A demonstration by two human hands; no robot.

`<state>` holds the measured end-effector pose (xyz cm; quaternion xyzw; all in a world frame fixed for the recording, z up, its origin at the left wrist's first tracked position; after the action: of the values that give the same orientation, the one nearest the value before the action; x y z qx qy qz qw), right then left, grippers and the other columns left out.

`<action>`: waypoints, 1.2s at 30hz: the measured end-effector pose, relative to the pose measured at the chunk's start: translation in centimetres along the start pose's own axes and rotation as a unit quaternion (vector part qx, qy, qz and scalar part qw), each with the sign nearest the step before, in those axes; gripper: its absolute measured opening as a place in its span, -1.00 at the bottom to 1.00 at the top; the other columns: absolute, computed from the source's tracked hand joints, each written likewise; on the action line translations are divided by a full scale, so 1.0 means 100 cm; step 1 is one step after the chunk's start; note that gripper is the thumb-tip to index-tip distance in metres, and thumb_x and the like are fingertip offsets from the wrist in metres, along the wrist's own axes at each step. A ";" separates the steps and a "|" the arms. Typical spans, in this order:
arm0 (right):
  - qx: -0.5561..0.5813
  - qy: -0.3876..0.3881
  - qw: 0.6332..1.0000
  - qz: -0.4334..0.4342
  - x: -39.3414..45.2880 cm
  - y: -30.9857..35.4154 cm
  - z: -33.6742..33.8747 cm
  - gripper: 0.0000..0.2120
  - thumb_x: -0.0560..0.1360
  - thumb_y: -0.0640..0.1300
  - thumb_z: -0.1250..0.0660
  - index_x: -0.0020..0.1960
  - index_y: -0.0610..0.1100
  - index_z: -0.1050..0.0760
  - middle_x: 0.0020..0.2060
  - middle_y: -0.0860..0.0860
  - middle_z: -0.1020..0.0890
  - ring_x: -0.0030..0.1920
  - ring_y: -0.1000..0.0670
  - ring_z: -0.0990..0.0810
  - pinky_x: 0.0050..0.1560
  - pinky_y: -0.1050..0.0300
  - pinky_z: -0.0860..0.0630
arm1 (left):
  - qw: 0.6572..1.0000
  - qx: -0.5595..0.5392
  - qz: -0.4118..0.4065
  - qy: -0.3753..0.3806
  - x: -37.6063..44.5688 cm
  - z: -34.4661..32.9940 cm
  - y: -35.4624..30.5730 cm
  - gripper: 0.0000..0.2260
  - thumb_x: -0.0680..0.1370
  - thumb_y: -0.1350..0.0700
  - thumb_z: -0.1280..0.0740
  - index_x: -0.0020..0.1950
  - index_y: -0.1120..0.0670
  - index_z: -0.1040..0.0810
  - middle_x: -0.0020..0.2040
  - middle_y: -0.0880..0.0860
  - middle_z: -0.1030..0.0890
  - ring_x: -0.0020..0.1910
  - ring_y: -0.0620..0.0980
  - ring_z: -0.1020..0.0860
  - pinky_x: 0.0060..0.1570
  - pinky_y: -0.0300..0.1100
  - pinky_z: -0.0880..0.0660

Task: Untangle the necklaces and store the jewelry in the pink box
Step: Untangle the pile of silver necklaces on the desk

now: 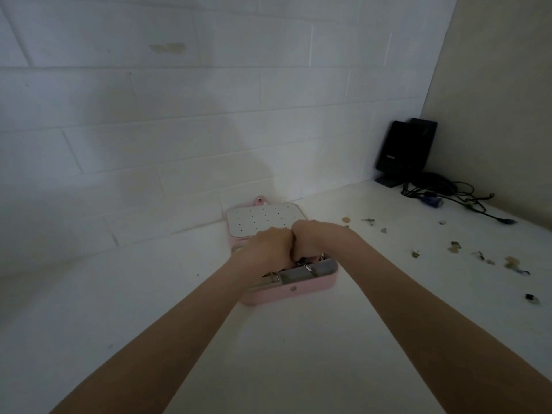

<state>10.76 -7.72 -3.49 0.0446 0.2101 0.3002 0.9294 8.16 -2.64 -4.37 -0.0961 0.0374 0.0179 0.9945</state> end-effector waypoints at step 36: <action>-0.010 -0.148 0.987 0.061 0.003 -0.012 0.008 -0.89 0.44 -0.28 -0.31 -0.04 -0.27 -0.51 -0.11 -0.17 -0.55 -0.14 -0.14 -0.51 -0.25 0.18 -0.35 | 0.998 -0.031 0.008 -0.053 -0.017 0.015 0.008 -0.85 0.51 0.18 -0.29 0.04 0.19 -0.56 0.00 0.14 -0.59 0.02 0.13 -0.56 -0.06 -0.12 -0.46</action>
<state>11.93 -8.53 -3.12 0.0918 0.0639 0.3485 0.9306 6.56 -1.60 -2.93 -0.1254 -0.0152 0.0323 0.9915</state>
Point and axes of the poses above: each hand's wrist, its own x-axis towards the middle knuckle, its own z-axis out of the back of the hand, y = z × x, the point moved 7 cm from there along x, towards the middle knuckle
